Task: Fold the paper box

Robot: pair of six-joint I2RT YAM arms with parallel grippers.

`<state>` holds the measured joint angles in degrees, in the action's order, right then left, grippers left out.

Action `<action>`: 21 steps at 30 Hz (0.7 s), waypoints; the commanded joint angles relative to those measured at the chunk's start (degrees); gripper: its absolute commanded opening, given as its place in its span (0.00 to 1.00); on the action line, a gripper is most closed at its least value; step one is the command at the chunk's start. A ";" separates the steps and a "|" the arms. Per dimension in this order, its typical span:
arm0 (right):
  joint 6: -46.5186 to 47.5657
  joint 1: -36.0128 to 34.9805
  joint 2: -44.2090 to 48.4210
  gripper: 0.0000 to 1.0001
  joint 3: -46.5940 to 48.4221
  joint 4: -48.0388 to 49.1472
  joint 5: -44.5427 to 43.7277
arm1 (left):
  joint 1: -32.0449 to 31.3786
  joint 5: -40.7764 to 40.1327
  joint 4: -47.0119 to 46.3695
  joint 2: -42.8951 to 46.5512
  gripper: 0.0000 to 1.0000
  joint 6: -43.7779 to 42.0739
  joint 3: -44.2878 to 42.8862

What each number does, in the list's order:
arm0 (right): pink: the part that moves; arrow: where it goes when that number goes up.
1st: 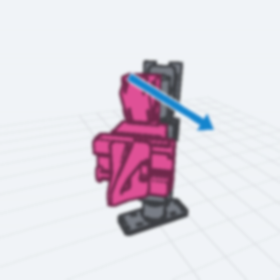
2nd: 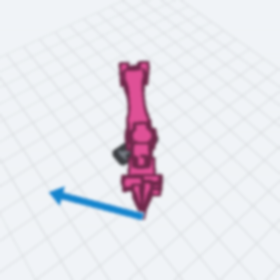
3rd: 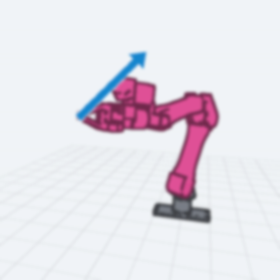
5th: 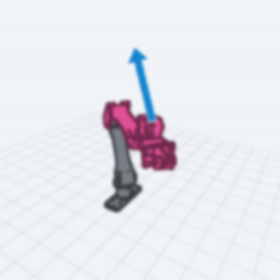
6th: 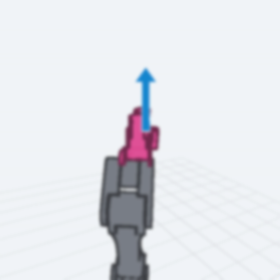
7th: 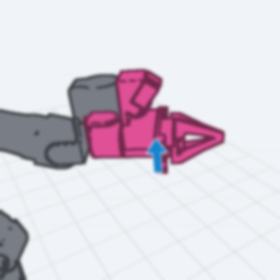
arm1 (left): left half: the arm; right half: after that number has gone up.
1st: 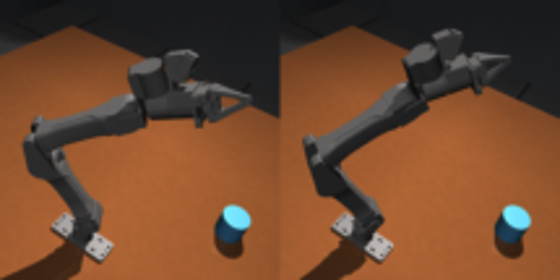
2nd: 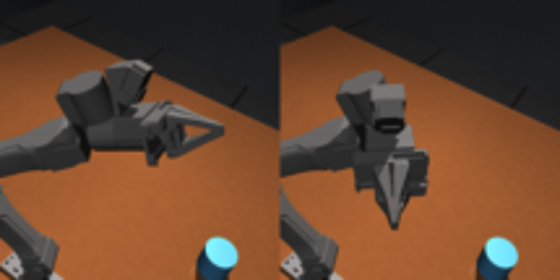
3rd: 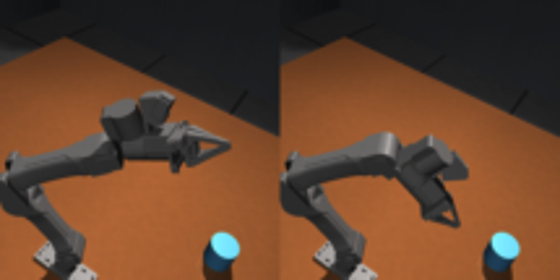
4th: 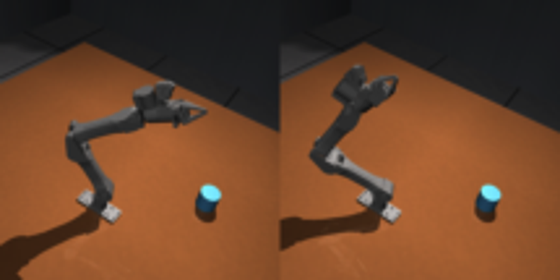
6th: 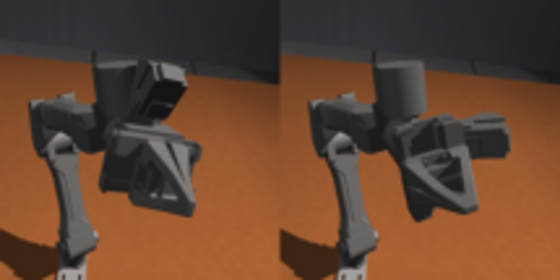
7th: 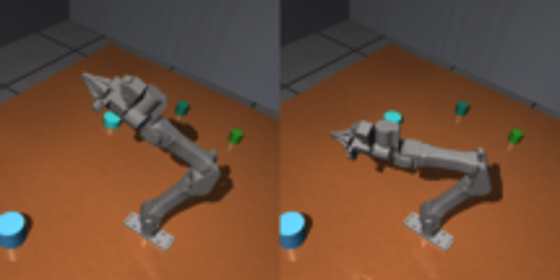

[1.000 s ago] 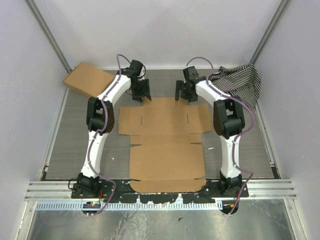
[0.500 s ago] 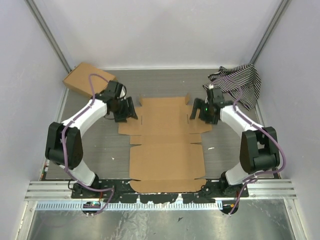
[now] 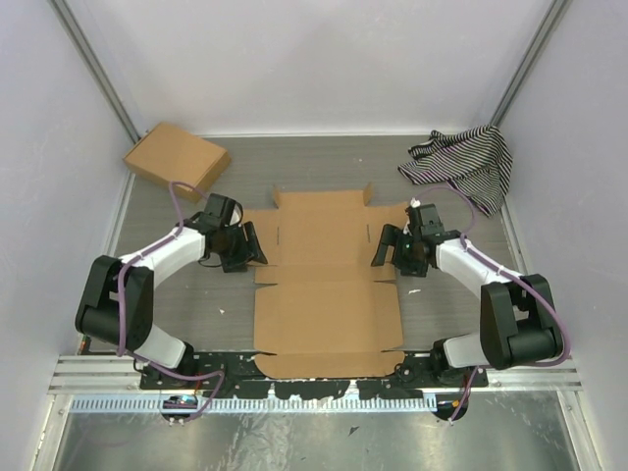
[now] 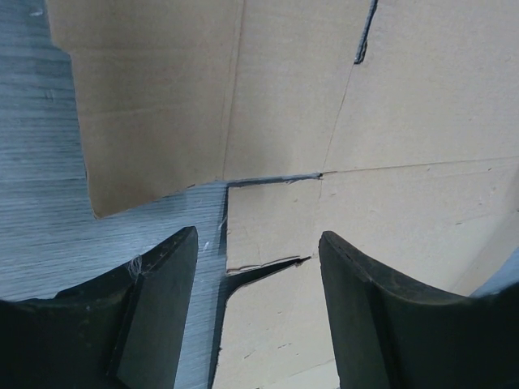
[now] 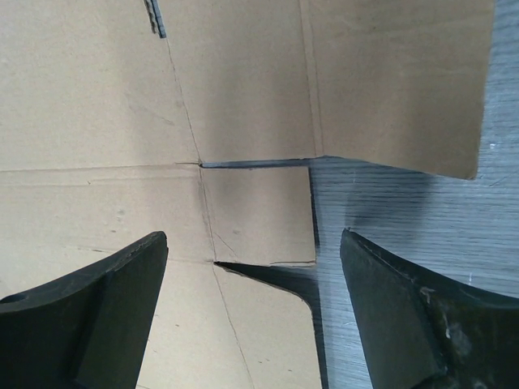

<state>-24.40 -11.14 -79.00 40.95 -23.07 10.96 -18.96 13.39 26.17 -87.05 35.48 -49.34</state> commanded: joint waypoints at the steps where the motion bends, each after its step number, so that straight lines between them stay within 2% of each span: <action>1: -0.47 -0.02 0.36 0.92 -0.47 3.09 1.63 | -0.07 1.16 -3.46 -0.20 0.68 1.43 1.38; 13: -0.38 -0.07 -0.98 0.85 -2.17 4.69 5.63 | -1.73 2.55 -3.36 -2.56 0.66 2.43 3.71; 21: -0.71 -0.56 -0.10 0.78 -1.11 4.17 6.70 | -3.66 3.52 -2.75 -3.95 0.63 2.83 2.13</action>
<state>-24.36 -11.14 -79.90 38.87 -19.90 15.68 -21.65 16.08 22.96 -89.62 37.98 -46.74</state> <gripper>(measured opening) 0.791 0.630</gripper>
